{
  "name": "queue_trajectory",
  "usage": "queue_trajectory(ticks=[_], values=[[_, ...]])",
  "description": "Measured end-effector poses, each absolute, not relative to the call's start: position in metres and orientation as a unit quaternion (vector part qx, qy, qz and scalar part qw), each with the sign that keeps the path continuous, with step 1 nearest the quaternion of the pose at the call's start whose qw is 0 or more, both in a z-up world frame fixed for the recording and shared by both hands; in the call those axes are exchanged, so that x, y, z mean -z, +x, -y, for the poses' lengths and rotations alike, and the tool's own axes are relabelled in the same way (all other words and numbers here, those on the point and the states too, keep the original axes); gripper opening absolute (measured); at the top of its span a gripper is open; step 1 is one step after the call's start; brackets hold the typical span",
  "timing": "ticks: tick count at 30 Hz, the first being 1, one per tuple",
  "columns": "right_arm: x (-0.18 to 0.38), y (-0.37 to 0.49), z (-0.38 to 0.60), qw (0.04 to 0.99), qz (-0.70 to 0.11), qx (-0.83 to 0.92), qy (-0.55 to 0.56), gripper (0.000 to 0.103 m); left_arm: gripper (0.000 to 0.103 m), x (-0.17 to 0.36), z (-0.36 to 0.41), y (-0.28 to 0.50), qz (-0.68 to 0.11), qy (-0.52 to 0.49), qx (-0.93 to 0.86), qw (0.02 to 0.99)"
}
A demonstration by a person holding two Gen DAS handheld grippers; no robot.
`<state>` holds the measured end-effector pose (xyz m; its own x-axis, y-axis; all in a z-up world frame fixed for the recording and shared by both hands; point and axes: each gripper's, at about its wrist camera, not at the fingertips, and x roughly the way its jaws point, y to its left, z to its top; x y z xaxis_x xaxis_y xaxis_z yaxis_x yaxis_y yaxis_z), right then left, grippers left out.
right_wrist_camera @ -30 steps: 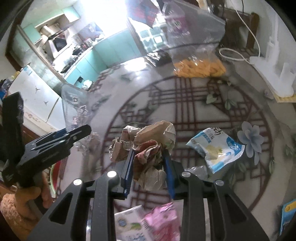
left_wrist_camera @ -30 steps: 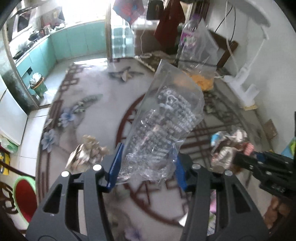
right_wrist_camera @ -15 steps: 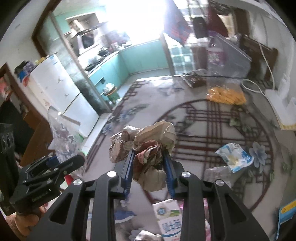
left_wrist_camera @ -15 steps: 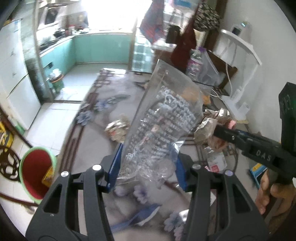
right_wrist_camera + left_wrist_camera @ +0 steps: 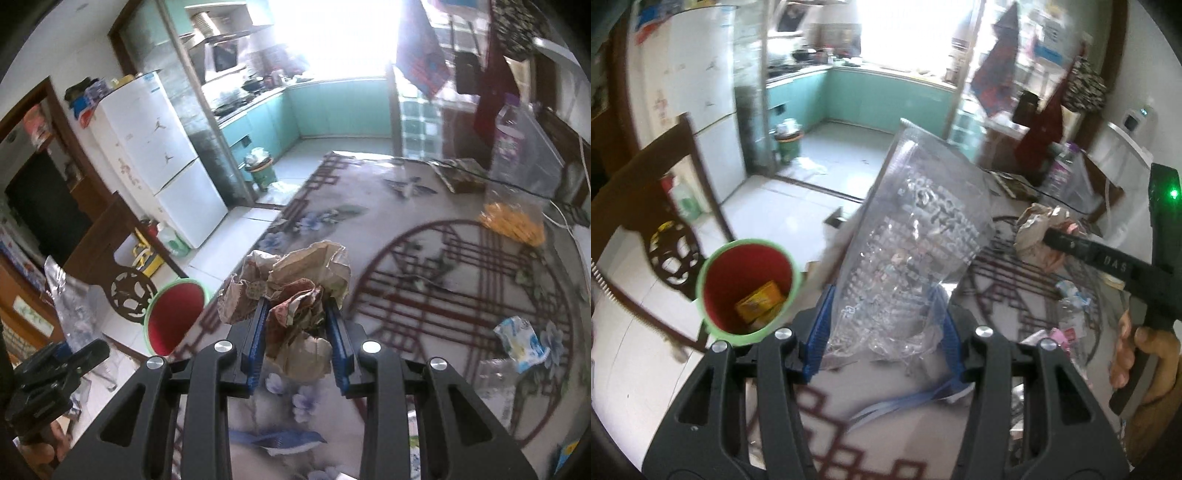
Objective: Collect trash
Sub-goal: 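Carry the brown paper and clear plastic bag in both tools over the red bucket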
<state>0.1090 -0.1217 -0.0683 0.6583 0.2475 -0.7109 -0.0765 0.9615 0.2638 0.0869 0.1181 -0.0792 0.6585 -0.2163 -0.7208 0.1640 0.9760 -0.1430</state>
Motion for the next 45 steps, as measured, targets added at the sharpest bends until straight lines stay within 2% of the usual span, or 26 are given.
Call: queue_trajectory(ticks=[13,31,45], values=[[0.070,0.119,0.067,0.904,-0.404,-0.111,0.085,0.030,0.051,0.080,-0.170,0.099,-0.389,-0.053,0.090,0.915],[0.059,0.123,0.017,0.916,-0.384,-0.004,0.114,0.030,0.051,0.092,-0.207,0.194,-0.400,-0.013,0.204,0.893],[0.063,0.151,-0.043,0.916,-0.386,-0.006,0.109,0.030,0.051,0.097,-0.264,0.225,-0.404,-0.016,0.203,0.892]])
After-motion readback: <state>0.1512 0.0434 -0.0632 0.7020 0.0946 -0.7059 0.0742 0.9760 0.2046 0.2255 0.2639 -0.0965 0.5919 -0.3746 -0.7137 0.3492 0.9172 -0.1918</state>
